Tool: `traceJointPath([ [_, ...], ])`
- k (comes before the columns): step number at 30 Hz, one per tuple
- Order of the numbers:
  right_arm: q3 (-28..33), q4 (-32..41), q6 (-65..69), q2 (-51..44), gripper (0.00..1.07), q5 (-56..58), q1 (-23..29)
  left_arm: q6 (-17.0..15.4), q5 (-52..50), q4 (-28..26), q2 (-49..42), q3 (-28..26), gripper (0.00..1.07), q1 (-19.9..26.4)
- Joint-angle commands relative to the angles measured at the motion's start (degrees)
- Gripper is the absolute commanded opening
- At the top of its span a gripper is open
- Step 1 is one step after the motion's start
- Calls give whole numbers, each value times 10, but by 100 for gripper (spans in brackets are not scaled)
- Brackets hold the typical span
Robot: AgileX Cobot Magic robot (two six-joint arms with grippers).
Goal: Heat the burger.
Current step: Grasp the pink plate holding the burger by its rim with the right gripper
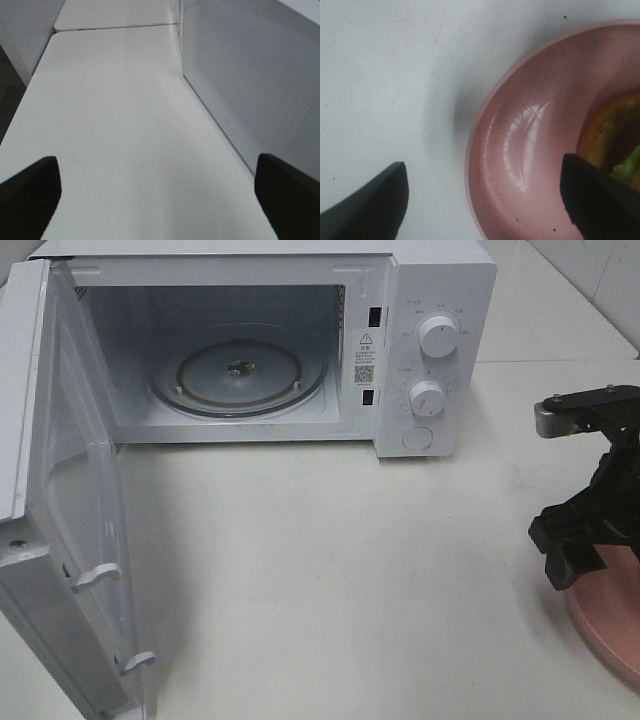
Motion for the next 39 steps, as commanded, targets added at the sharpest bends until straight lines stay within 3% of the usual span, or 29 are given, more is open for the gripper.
traceJointPath([
  [1, 0, -3, 7, 15, 79, -9, -3, -3, -5, 1, -15, 2, 98, -3],
  [26, 39, -13, 35, 130, 76, -111, -3, -3, -5, 1, -15, 2, 98, -3],
  [39, 39, -36, 50, 132, 76, -131, -3, -3, -5, 1, -15, 2, 98, -3],
])
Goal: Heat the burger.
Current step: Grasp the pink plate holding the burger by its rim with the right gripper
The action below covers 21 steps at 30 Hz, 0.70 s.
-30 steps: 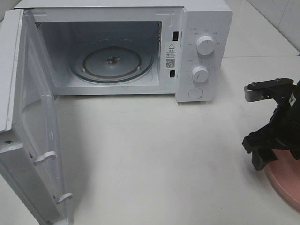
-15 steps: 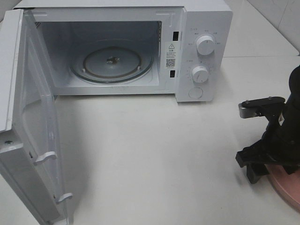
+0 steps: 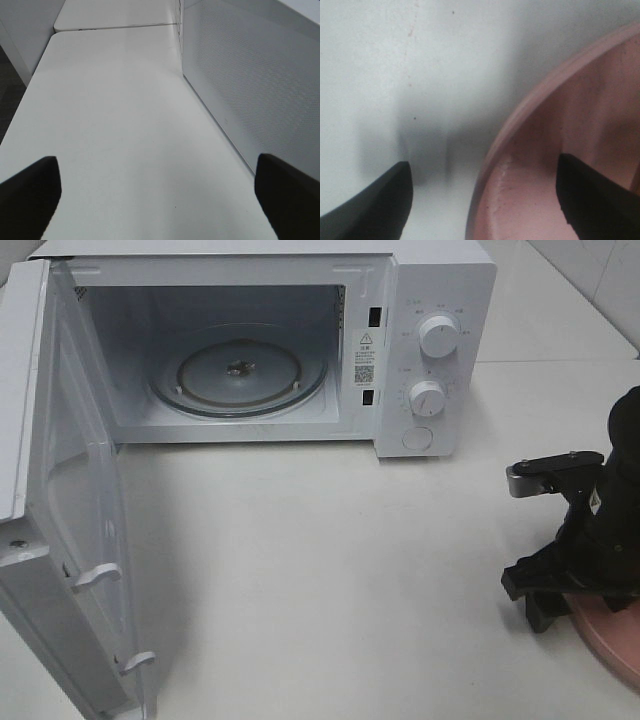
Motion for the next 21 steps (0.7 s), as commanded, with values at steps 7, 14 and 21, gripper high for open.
traceJointPath([
  [7, 2, -8, 5, 16, 76, -5, -3, -3, -5, 1, -15, 2, 98, -3],
  [14, 2, -5, 15, 25, 76, -2, -3, -3, -5, 1, -15, 2, 98, -3],
  [21, 2, -5, 27, 25, 45, 3, -3, -3, -5, 1, -15, 2, 98, -3],
])
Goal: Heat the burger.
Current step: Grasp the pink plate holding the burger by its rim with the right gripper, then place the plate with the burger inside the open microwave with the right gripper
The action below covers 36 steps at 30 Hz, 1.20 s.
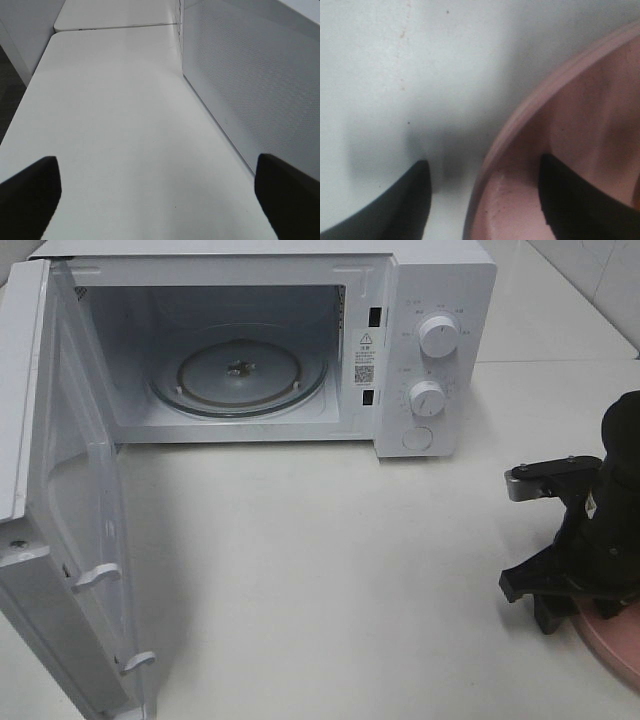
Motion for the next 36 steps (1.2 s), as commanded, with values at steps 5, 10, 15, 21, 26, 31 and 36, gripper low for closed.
traceJointPath([
  [5, 3, -2, 8, 9, 13, 11, -3, -3, -5, 1, -15, 2, 98, -3],
  [10, 3, -4, 5, 9, 0, 11, -2, -3, -5, 1, -15, 2, 98, -3],
  [15, 2, -5, 5, 9, 0, 19, -2, -3, -5, 1, -15, 2, 98, -3],
  [21, 2, -27, 19, -6, 0, 42, -1, -3, -5, 1, -15, 2, 98, -3],
  [26, 2, -64, 55, -30, 0, 71, -1, -3, -5, 1, -15, 2, 98, -3],
  [31, 2, -96, 85, -55, 0, 100, -1, -3, -5, 1, -15, 2, 98, -3],
  [36, 2, -116, 105, -60, 0, 112, 1, -3, -5, 1, -15, 2, 98, -3],
])
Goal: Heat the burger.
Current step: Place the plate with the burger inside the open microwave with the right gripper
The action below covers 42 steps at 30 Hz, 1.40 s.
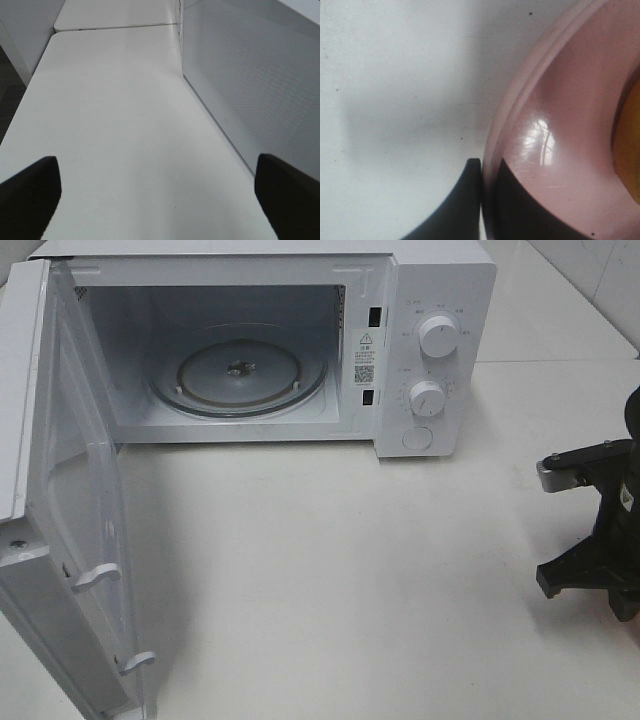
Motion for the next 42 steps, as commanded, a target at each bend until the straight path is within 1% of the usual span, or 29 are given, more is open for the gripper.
traceJointPath([
  [1, 4, -20, 19, -5, 0, 19, 0, -3, -5, 1, -15, 2, 98, -3],
  [4, 4, -33, 30, -5, 0, 23, 15, -3, -5, 1, -15, 2, 98, -3],
  [8, 4, -47, 47, -5, 0, 33, 49, -3, -5, 1, -15, 2, 98, -3],
  [18, 4, -97, 91, -5, 0, 56, 100, -3, -5, 1, -15, 2, 98, -3],
  [20, 4, -110, 99, -5, 0, 69, 120, -3, -5, 1, -15, 2, 98, -3],
  [23, 4, -113, 103, -5, 0, 70, 125, -3, -5, 1, -15, 2, 98, -3],
  [28, 4, -123, 107, -5, 0, 85, 156, -3, -5, 1, -15, 2, 98, -3],
  [31, 4, -124, 107, -5, 0, 87, 160, -3, -5, 1, -15, 2, 98, -3],
  [33, 4, -133, 109, -6, 0, 97, 176, -3, -5, 1, -15, 2, 98, -3],
  [36, 4, -135, 109, -6, 0, 99, 179, -3, -5, 1, -15, 2, 98, -3],
  [38, 4, -143, 109, -6, 0, 105, 194, -3, -5, 1, -15, 2, 98, -3],
  [41, 4, -144, 109, -6, 0, 109, 198, -3, -5, 1, -15, 2, 98, -3],
  [42, 2, -146, 109, -6, 0, 116, 206, -3, -5, 1, -15, 2, 98, -3],
])
